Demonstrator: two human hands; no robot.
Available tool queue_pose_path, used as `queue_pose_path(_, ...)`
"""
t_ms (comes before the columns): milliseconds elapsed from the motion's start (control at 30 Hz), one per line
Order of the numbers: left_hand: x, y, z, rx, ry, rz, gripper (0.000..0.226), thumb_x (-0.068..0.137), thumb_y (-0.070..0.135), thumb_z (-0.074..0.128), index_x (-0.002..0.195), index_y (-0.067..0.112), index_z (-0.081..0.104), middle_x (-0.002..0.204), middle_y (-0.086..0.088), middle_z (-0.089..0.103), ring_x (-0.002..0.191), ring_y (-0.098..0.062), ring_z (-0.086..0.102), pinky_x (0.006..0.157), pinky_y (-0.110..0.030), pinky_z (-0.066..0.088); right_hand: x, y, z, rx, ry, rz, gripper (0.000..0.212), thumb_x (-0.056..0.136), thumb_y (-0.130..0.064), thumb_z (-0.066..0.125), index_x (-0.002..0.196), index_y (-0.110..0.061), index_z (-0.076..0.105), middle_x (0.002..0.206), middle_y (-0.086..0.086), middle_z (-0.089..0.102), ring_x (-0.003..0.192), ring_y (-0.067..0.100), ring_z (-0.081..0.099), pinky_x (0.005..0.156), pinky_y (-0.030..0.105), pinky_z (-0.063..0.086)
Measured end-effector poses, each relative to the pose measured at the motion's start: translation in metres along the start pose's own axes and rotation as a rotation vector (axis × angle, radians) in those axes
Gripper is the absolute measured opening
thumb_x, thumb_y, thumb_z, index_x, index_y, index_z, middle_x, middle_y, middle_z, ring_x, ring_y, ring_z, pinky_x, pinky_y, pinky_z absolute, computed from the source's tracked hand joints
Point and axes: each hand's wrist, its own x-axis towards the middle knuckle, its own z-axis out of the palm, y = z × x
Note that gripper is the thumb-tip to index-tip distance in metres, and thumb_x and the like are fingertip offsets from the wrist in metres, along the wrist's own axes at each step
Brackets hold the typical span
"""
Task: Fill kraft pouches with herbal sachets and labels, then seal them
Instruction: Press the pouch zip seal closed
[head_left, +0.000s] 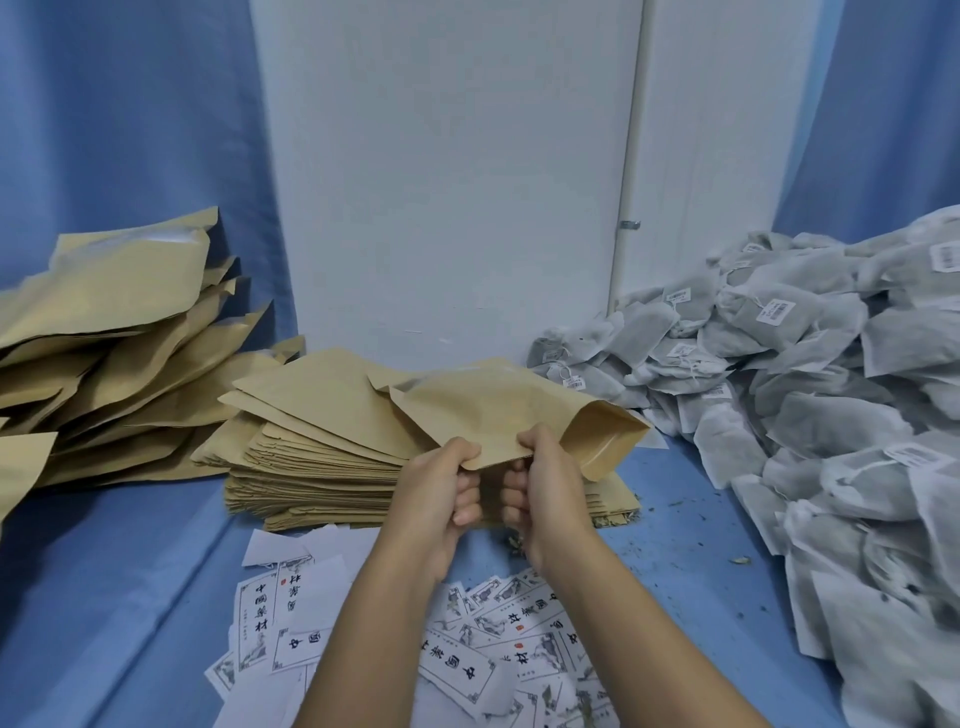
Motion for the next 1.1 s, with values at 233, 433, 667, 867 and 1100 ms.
queue_pose_path(233, -0.002, 0.002, -0.001, -0.003, -0.001, -0.019, 0.027, 0.091, 0.002, 0.049, 0.067, 0.012, 0.04, 0.042, 0.006, 0.024, 0.032, -0.004, 0.019, 0.028, -0.015, 0.015, 0.002, -0.004, -0.003, 0.012, 0.072, -0.013, 0.028, 0.088, -0.017, 0.043, 0.062, -0.018, 0.033, 0.04, -0.008, 0.026, 0.032, 0.007, 0.018, 0.033, 0.016, 0.015)
queue_pose_path(433, -0.001, 0.004, -0.006, -0.001, -0.003, -0.02, 0.024, 0.091, 0.003, 0.049, 0.07, 0.011, 0.041, 0.043, 0.006, 0.023, 0.032, -0.005, 0.019, 0.029, -0.015, 0.015, 0.005, -0.005, -0.006, 0.004, 0.091, -0.007, 0.028, 0.089, -0.018, 0.041, 0.062, -0.018, 0.033, 0.039, -0.009, 0.026, 0.031, 0.006, 0.018, 0.032, 0.016, 0.014)
queue_pose_path(667, 0.001, 0.004, 0.001, -0.036, 0.176, 0.093, 0.024, 0.09, 0.007, 0.053, 0.068, 0.012, 0.044, 0.04, 0.007, 0.029, 0.033, -0.005, 0.023, 0.031, -0.015, 0.018, 0.003, -0.004, -0.003, 0.001, 0.08, -0.05, 0.027, 0.088, -0.015, 0.041, 0.062, -0.017, 0.035, 0.037, -0.009, 0.03, 0.03, 0.006, 0.022, 0.032, 0.018, 0.018)
queue_pose_path(867, 0.001, -0.014, 0.011, 0.134, 0.331, 0.189, 0.02, 0.082, 0.021, 0.064, 0.064, 0.011, 0.062, 0.053, -0.001, 0.06, 0.046, -0.016, 0.053, 0.053, -0.024, 0.043, -0.007, 0.006, 0.008, -0.152, -0.065, -0.027, 0.033, 0.087, -0.019, 0.045, 0.054, -0.016, 0.04, 0.039, -0.005, 0.038, 0.028, 0.008, 0.031, 0.033, 0.013, 0.027)
queue_pose_path(1100, 0.002, -0.011, 0.011, 0.07, 0.356, 0.15, 0.021, 0.083, 0.008, 0.059, 0.064, 0.011, 0.051, 0.048, 0.001, 0.038, 0.034, -0.007, 0.029, 0.033, -0.014, 0.023, -0.002, 0.007, 0.005, 0.165, -0.06, 0.093, 0.028, 0.087, -0.014, 0.042, 0.061, -0.017, 0.032, 0.038, -0.006, 0.025, 0.029, 0.007, 0.015, 0.03, 0.017, 0.011)
